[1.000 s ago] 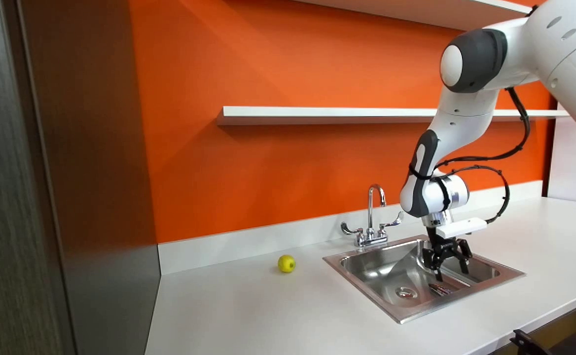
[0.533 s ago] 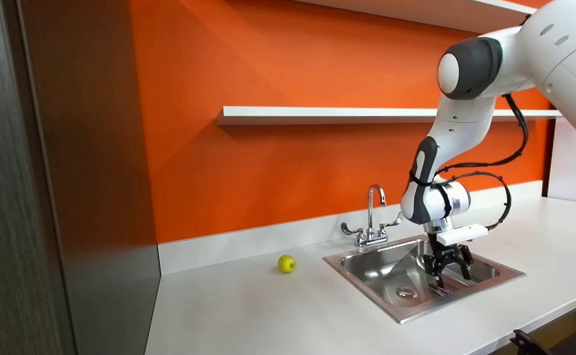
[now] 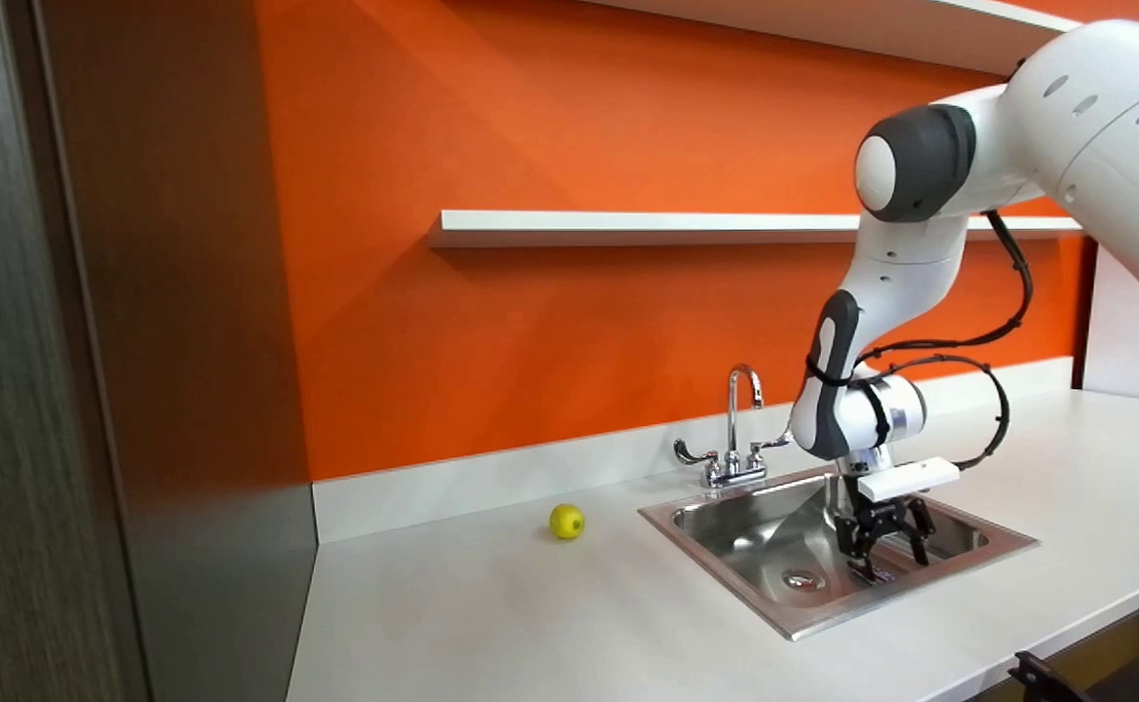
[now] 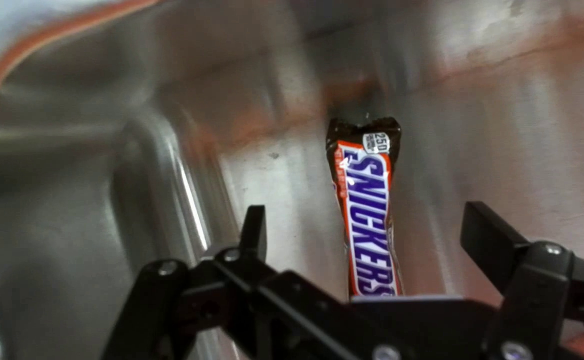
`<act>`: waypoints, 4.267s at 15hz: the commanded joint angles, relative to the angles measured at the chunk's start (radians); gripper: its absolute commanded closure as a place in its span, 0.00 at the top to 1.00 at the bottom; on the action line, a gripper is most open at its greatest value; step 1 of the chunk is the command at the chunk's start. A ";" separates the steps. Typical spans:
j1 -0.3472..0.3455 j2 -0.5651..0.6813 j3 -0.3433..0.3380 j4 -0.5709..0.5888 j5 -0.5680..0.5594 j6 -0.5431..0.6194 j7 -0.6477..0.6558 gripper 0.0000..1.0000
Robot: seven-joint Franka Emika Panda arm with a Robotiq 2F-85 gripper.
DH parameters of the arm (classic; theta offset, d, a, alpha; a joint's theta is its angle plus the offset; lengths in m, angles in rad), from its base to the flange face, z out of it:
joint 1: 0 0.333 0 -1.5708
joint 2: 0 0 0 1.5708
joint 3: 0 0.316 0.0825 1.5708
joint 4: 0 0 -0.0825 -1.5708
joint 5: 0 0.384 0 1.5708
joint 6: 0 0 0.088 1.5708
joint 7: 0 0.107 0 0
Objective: Remove the packet from the sink
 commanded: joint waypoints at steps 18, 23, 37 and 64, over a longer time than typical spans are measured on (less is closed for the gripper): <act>-0.005 0.114 0.003 0.129 -0.005 -0.016 0.065 0.34; 0.000 0.103 0.004 0.128 -0.007 -0.016 0.065 0.00; 0.125 -0.172 -0.001 -0.104 -0.090 -0.010 0.058 0.04; 0.372 -0.511 0.286 -0.424 -0.397 0.004 -0.063 0.04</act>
